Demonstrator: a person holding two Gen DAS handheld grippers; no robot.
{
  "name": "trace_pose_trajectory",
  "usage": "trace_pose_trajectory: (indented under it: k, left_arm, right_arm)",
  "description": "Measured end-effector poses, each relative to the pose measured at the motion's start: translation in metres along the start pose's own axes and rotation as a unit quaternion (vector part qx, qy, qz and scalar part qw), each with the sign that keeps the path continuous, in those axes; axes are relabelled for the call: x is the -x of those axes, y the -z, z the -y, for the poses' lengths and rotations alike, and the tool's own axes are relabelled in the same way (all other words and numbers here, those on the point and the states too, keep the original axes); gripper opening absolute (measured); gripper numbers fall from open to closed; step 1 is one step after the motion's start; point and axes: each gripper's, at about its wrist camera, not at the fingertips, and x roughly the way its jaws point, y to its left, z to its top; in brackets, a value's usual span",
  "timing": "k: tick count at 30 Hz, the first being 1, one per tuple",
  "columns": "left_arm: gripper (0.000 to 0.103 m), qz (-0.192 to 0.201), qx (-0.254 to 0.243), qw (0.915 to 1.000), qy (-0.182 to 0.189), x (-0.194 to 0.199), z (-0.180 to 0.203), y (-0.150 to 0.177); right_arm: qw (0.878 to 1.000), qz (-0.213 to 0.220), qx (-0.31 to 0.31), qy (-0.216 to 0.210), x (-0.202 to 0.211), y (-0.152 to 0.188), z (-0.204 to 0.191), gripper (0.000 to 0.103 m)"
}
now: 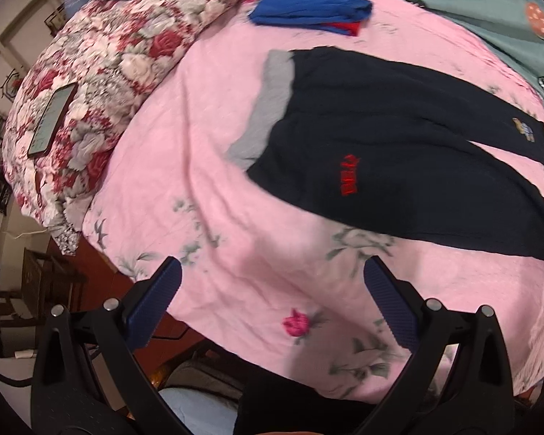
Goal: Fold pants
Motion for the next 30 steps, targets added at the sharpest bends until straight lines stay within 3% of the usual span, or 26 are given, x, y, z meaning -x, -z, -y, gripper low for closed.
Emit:
trace_pose_trajectory:
  k: [1,2,6,9,11,12,13,15,17,21,24,26,30]
  left_arm:
    - [0.101,-0.003,0.001,1.0000,0.001,-0.005,-0.002,-0.002]
    - [0.101,-0.008,0.001,1.0000,-0.001,-0.010,-0.005,-0.004]
    - [0.101,-0.010,-0.016,0.9998,0.003,-0.024,-0.004,-0.019]
    - [0.101,-0.001,-0.028,0.9994,0.019,-0.035,0.000,-0.032]
    - [0.101,-0.002,-0.040,0.9988,0.027,-0.051,0.005,-0.041]
    - [0.101,0.000,-0.049,0.9984,0.029,-0.060,0.007,-0.044]
    - [0.101,-0.004,-0.063,0.9977,0.022,-0.073,0.009,-0.048]
    - [0.101,-0.025,-0.088,0.9957,0.012,-0.093,0.009,-0.054]
    - [0.101,-0.014,-0.089,0.9954,0.030,-0.092,-0.001,-0.067]
    - [0.101,0.041,-0.117,0.9893,0.077,-0.079,-0.025,-0.122]
    - [0.101,0.065,-0.153,0.9814,0.096,-0.086,-0.033,-0.171]
    - [0.101,0.067,-0.180,0.9749,0.113,-0.098,-0.032,-0.199]
    - [0.101,0.045,-0.202,0.9696,0.130,-0.136,-0.022,-0.239]
  right_arm:
    - [1.000,0.002,0.010,0.004,0.003,-0.001,-0.005,0.019]
    - [1.000,0.006,0.012,0.004,0.009,-0.001,-0.005,0.013]
    - [0.999,0.050,0.002,-0.006,0.057,0.004,0.006,0.010]
    - [0.999,0.033,0.002,0.019,0.056,0.019,0.018,0.010]
    - [0.999,-0.004,0.010,0.046,0.029,0.033,0.023,0.014]
    - [0.998,-0.017,0.014,0.054,0.020,0.038,0.025,0.021]
    - [0.998,-0.011,0.021,0.065,0.023,0.039,0.021,0.022]
    - [0.994,-0.022,0.006,0.106,0.039,0.035,0.013,0.051]
    - [0.997,0.009,-0.008,0.077,0.069,0.034,0.004,0.056]
    - [0.996,0.035,0.068,0.050,0.109,0.025,-0.064,0.056]
    - [0.990,0.032,0.133,-0.013,0.119,0.016,-0.134,0.056]
    - [0.982,0.021,0.182,-0.057,0.115,0.008,-0.190,0.056]
    - [0.950,-0.014,0.299,-0.085,0.085,0.006,-0.292,0.056]
